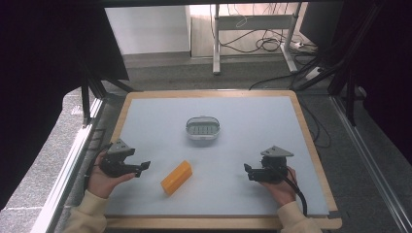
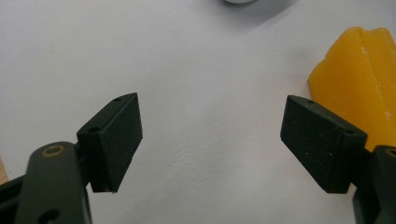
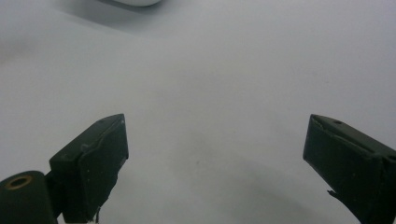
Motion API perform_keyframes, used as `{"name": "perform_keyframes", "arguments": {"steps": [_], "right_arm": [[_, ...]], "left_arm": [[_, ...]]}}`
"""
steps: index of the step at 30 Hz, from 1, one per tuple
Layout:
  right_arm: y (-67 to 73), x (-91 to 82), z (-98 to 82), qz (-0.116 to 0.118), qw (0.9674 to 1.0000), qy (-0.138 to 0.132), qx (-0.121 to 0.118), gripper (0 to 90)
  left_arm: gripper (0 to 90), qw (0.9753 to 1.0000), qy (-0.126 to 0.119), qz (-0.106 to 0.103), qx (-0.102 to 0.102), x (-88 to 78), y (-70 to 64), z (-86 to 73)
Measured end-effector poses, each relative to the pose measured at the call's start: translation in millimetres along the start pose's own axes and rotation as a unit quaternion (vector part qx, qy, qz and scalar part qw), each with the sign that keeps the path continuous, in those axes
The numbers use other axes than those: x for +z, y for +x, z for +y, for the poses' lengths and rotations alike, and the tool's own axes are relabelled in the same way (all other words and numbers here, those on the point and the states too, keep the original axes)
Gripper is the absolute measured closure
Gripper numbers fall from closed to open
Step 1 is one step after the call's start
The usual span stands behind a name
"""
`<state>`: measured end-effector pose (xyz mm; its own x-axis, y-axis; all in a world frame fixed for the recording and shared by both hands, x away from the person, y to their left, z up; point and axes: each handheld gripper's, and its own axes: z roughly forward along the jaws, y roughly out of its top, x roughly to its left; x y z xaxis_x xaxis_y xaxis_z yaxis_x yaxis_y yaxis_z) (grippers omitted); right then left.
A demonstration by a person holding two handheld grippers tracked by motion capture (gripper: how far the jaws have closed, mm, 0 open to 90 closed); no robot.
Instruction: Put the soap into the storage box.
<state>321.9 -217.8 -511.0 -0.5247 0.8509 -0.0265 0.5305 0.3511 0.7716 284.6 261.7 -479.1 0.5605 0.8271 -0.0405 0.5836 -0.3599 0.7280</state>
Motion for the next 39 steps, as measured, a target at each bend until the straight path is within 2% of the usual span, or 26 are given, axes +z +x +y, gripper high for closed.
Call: {"name": "perform_keyframes", "arguments": {"steps": [4,9,13,21,26,27,33,39], "right_arm": [[0.1,-5.7,-3.0,0.010,0.9999,0.002,-0.008,7.2],[2.8,-8.6,-2.4,0.006,0.9999,-0.005,-0.012,6.8],[4.6,-9.4,-2.3,0.012,0.9998,-0.002,-0.017,6.7],[1.3,-11.0,-2.3,0.011,0.9999,-0.008,-0.009,6.6],[-0.3,-12.8,-3.0,0.011,0.9999,-0.010,-0.007,6.6],[-0.4,-12.8,-3.0,0.009,0.9999,-0.010,-0.007,6.5],[-1.0,-12.8,-2.8,0.010,0.9998,-0.014,-0.004,6.6],[-0.5,-12.9,-3.6,0.011,0.9999,-0.011,-0.004,6.6]], "left_arm": [[21.8,1.0000,0.006,-0.004,0.002,1.8,-1.2,-0.4],[22.9,0.9999,0.006,-0.010,0.004,2.7,-5.4,0.0],[23.2,0.9998,0.005,-0.016,0.008,2.3,-7.1,1.5],[24.1,0.9998,0.002,-0.017,-0.002,-2.9,-4.5,3.3],[25.4,0.9998,-0.003,-0.021,-0.003,-6.2,-10.3,8.2],[25.5,0.9995,-0.003,-0.030,-0.002,-6.6,-13.6,12.0],[26.9,0.9993,-0.002,-0.036,0.012,-10.5,-19.5,19.5],[30.7,0.9989,-0.004,-0.046,0.011,-16.5,-24.2,24.8]]}}
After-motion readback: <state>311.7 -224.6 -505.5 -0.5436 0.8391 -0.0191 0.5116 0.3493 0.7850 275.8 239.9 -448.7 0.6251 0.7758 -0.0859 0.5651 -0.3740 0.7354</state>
